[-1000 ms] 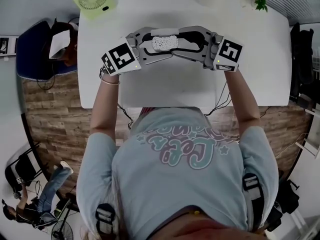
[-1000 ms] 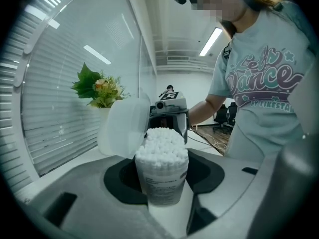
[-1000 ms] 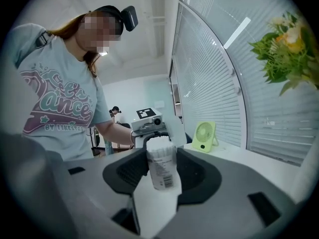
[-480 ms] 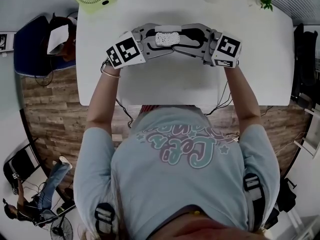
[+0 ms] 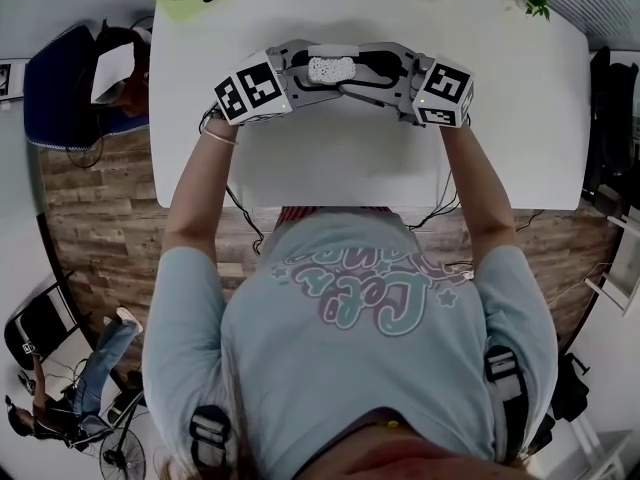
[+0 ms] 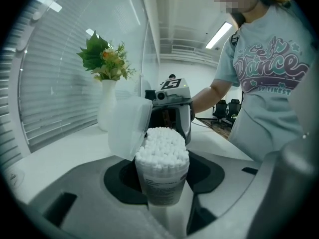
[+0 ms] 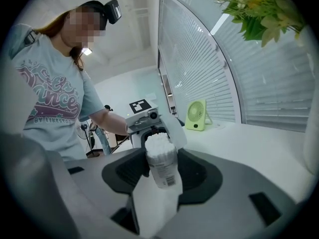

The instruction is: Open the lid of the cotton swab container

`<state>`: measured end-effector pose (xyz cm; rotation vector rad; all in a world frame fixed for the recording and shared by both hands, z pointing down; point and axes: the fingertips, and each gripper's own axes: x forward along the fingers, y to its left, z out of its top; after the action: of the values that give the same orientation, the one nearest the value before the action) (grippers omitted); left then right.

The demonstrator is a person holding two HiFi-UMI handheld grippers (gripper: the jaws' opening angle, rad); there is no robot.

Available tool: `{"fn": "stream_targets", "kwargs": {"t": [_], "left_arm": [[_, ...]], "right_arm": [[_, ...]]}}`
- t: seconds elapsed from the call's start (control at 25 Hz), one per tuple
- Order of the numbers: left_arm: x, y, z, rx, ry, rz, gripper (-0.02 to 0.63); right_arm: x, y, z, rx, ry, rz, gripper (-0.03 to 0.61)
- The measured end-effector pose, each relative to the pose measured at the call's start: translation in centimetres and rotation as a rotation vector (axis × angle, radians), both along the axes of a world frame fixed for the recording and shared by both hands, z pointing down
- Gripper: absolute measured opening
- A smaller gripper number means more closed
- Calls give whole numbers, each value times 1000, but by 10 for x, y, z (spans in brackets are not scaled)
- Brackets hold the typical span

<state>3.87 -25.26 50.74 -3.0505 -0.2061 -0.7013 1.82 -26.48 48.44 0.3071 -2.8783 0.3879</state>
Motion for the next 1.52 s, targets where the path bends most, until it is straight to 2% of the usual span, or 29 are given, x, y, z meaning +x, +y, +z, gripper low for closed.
{"fn": "stream_targets", "kwargs": {"t": [0.44, 0.8, 1.24, 1.52], "left_arm": [[1, -2, 22, 12, -105, -14, 200], [1, -5, 26, 5, -124, -38, 201], [3, -16, 30, 32, -162, -179, 221], [-11, -20, 18, 28, -93, -305, 250]], "right_arm": [[-3, -2, 17, -7, 52, 14, 213], [-6, -5, 20, -7, 56, 21, 221], [1, -7, 24, -22, 57, 102, 222], [6, -7, 22, -16, 50, 154, 222]]}}
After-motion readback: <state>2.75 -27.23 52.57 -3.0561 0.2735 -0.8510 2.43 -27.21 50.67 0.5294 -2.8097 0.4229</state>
